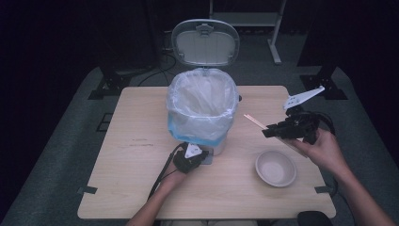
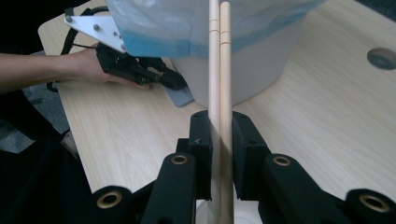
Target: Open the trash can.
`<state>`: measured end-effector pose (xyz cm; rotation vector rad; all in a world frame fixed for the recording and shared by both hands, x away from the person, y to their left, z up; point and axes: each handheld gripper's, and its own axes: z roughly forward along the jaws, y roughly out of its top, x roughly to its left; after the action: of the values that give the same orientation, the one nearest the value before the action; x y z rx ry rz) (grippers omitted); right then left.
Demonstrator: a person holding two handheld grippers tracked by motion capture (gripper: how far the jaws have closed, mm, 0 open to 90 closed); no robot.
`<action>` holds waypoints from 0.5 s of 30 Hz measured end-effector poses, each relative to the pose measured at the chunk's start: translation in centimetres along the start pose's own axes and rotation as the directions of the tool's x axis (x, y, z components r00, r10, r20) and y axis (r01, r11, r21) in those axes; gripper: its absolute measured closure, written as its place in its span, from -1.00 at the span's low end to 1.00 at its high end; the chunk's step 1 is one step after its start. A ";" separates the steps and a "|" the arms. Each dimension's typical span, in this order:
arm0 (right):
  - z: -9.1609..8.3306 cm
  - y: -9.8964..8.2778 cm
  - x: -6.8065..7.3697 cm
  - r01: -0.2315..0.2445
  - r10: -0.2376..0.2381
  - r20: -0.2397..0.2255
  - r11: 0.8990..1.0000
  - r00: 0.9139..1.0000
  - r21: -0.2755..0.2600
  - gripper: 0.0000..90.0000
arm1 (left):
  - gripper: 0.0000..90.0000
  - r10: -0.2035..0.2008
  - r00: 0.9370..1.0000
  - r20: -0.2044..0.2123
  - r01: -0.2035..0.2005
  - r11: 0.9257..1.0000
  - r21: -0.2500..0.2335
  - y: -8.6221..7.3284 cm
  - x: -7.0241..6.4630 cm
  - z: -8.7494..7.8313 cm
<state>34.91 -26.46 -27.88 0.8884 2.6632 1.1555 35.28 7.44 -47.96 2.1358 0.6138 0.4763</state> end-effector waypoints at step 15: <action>-0.4 5.4 1.2 0.065 -0.065 -0.003 0.998 0.998 -0.003 0.76 | 0.96 -0.018 1.000 0.002 0.018 1.000 -0.003 0.0 0.0 0.0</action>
<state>36.33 -23.15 -23.71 0.7943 2.6710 1.1467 35.31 7.44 -47.98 2.1257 0.6298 0.4647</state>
